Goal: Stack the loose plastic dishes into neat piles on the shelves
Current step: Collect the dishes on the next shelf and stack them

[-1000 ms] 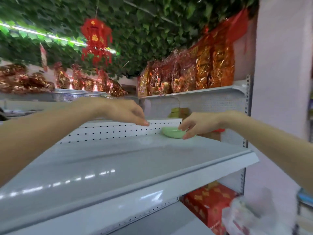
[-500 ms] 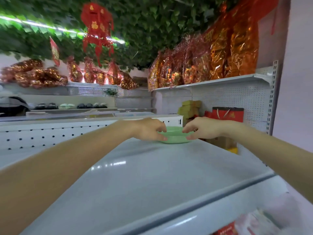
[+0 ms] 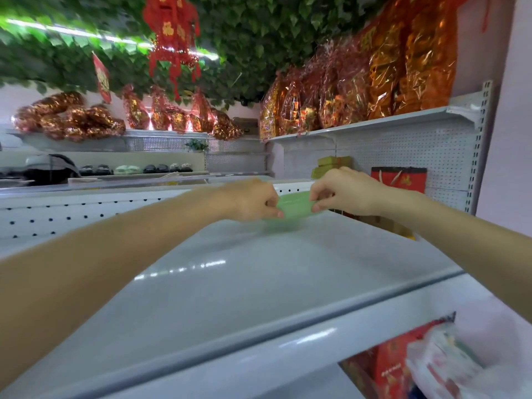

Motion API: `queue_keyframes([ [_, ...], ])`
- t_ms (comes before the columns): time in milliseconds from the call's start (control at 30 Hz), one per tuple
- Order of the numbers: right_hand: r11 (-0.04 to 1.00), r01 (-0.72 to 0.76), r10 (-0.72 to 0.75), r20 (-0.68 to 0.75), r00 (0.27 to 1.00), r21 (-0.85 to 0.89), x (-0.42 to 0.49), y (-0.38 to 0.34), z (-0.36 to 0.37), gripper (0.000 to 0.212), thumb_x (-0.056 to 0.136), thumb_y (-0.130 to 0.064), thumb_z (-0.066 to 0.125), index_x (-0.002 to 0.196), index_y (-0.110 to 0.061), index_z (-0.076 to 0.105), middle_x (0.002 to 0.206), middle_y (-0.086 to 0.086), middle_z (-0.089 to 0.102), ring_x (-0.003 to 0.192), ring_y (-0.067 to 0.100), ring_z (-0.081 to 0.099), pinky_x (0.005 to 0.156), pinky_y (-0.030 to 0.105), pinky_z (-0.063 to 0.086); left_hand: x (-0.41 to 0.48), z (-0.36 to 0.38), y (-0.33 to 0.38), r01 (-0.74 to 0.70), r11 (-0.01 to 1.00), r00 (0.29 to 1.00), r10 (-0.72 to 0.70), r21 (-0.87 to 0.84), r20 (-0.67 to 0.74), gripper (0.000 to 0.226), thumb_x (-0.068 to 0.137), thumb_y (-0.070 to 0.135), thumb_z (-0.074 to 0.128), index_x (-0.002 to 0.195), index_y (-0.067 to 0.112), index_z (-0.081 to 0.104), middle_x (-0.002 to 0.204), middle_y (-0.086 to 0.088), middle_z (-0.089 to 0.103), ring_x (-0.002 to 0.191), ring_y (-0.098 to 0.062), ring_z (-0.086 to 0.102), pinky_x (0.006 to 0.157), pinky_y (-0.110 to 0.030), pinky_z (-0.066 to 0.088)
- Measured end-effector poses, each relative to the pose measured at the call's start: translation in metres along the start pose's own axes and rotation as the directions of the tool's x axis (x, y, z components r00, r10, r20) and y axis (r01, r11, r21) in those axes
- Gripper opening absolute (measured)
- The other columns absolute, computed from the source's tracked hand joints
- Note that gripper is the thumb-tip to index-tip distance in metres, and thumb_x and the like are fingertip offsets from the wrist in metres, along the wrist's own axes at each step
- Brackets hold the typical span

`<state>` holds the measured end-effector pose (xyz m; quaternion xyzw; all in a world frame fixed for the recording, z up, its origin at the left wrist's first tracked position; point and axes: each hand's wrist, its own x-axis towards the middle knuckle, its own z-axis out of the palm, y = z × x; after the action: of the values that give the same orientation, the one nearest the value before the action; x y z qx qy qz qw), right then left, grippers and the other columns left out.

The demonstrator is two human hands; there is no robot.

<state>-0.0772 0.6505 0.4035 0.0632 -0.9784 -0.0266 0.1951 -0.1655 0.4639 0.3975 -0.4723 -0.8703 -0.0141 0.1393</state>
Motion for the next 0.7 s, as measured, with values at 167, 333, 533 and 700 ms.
queue_keyframes([
  [167,0.99,0.099,-0.085,-0.149,0.985,0.096,-0.006,-0.061,-0.047,0.003,0.083,-0.021,0.069,0.08,-0.02,0.068,0.071,-0.019,0.058,0.064,-0.007,0.054,0.061,0.006,0.038,-0.058,-0.062,-0.02,0.003,1.0,0.992,-0.004,-0.012,-0.123,0.042,0.089,0.042,0.055,0.064,0.008,0.056,0.06,-0.004,0.047,0.058,-0.019,0.043,0.062,-0.032,0.037],
  [333,0.974,0.186,-0.153,-0.238,0.959,0.126,0.003,-0.15,-0.087,0.002,0.082,-0.019,0.07,0.083,-0.018,0.07,0.073,-0.011,0.065,0.06,-0.016,0.054,0.057,-0.002,0.038,-0.152,-0.126,-0.048,0.083,0.996,0.972,-0.089,-0.033,-0.219,0.039,0.084,0.043,0.062,0.069,0.007,0.064,0.063,-0.006,0.053,0.06,-0.017,0.044,0.06,-0.031,0.037],
  [533,0.936,0.306,-0.246,-0.299,0.922,0.172,0.014,-0.282,-0.092,0.011,0.082,-0.018,0.07,0.09,-0.012,0.073,0.077,-0.007,0.066,0.063,-0.008,0.055,0.059,-0.004,0.036,-0.275,-0.158,-0.109,0.182,0.978,0.956,-0.201,-0.104,-0.214,0.031,0.075,0.048,0.066,0.065,0.019,0.069,0.052,0.011,0.053,0.049,0.001,0.044,0.053,-0.021,0.034],
  [700,0.882,0.389,-0.3,-0.318,0.899,0.267,0.019,-0.381,-0.082,0.008,0.084,-0.019,0.068,0.09,-0.015,0.071,0.076,-0.015,0.062,0.058,-0.017,0.054,0.052,-0.002,0.038,-0.375,-0.164,-0.162,0.208,0.963,0.94,-0.245,-0.172,-0.238,0.027,0.074,0.043,0.069,0.062,0.019,0.069,0.046,0.014,0.052,0.046,0.003,0.043,0.048,-0.008,0.032],
])
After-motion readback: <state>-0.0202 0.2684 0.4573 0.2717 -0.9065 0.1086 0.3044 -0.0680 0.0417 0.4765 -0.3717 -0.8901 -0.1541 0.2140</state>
